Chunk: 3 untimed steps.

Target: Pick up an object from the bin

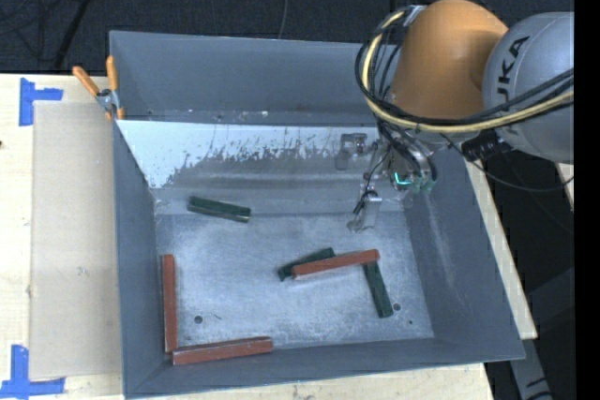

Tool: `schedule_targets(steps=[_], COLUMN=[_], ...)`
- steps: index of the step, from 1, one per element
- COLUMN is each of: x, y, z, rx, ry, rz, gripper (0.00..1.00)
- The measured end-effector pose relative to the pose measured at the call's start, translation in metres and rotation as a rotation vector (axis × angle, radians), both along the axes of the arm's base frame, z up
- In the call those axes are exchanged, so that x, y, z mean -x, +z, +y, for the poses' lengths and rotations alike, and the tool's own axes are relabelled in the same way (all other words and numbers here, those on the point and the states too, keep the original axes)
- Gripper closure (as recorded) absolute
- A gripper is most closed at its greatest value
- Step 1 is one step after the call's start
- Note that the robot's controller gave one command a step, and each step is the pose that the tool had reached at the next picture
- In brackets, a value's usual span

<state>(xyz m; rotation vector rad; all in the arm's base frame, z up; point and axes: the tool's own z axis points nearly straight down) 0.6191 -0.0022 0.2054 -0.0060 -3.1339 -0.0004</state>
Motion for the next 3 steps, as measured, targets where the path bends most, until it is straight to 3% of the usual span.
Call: schedule_targets(steps=[1,2,3], x=[0.066,0.065,0.064], y=[-0.115,-0.137,-0.136], z=[0.034,0.030,0.030], rx=[-0.001,0.000,0.000], ry=[0.052,0.078,0.078], rz=[0.004,-0.004,-0.007], gripper=[0.00,0.00,1.00])
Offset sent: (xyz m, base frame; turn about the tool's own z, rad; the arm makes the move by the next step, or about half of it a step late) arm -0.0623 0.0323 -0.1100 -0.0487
